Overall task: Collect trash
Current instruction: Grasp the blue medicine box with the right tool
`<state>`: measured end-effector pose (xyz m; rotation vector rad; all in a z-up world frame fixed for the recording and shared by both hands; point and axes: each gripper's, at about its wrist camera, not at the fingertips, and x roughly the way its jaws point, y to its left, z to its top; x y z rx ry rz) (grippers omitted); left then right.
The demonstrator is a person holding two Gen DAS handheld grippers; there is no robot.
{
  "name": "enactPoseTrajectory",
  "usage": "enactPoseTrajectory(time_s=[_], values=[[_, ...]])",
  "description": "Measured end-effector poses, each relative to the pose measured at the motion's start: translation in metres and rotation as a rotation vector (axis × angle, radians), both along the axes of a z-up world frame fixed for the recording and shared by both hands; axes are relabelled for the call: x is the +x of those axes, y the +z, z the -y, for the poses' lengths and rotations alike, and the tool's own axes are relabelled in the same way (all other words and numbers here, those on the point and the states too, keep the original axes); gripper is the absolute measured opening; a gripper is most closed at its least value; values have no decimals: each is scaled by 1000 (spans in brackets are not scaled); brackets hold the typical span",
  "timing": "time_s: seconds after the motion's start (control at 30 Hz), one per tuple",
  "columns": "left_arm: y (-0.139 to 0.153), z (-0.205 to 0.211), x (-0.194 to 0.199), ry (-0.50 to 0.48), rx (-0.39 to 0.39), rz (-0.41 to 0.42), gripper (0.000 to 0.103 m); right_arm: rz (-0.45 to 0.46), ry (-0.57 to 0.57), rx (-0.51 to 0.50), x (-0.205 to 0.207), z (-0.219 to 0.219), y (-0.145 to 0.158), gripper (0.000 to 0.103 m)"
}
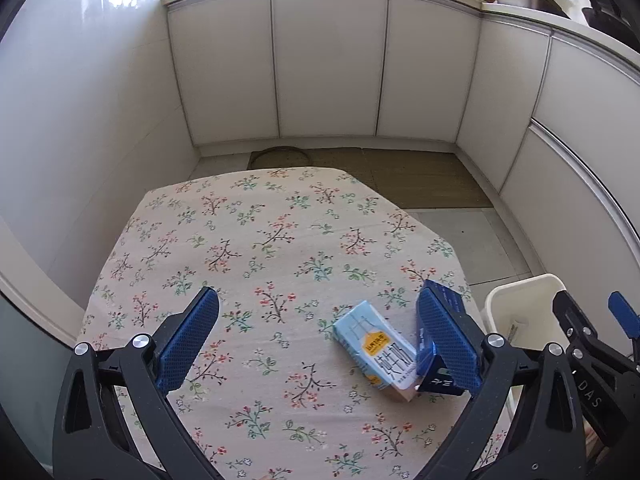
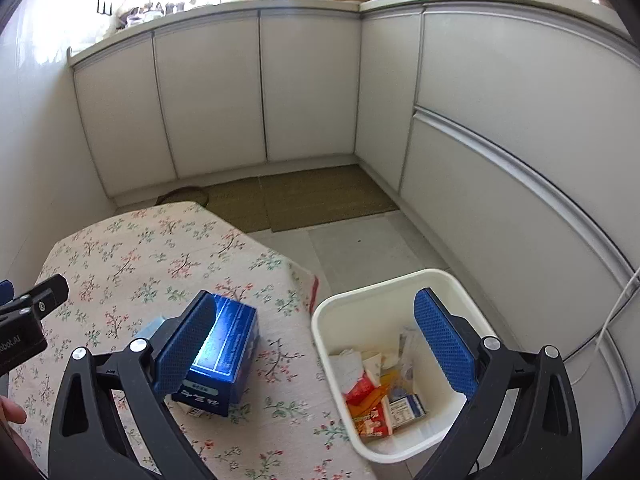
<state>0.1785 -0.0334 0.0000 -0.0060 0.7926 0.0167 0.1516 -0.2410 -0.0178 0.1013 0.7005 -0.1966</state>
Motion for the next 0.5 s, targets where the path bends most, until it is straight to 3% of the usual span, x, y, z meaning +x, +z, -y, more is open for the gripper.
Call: enactPoseTrajectory(time_s=[0.5], values=[[-11,-90,-8,136,-18,-46,96,-292,100,103,59,-70,-62,96]])
